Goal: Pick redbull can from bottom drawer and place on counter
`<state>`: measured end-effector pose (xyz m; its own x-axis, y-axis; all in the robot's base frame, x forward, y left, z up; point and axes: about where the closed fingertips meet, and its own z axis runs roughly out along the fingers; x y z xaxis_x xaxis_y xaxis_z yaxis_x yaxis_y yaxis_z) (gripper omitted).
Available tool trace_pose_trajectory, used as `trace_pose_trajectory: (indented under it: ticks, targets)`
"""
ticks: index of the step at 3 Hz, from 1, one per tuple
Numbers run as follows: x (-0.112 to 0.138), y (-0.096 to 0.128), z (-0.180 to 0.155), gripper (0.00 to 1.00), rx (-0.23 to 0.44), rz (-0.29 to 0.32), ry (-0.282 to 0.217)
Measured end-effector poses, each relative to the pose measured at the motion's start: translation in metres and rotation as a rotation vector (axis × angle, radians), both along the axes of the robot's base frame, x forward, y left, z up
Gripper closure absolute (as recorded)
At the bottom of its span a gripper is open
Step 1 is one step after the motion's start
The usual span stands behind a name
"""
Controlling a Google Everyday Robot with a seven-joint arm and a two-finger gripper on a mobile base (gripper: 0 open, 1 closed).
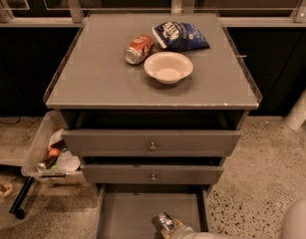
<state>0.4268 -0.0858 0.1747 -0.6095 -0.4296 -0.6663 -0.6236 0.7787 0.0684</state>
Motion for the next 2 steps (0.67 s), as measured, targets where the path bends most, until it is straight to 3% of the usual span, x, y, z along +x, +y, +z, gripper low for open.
trace_pose_trajectory:
  ticks: [1, 2]
  targets:
    - [-0.025, -0.059, 0.056, 1.0, -0.031, 0.083, 0.015]
    - [-0.013, -0.069, 0.087, 1.0, -0.041, 0.125, 0.004]
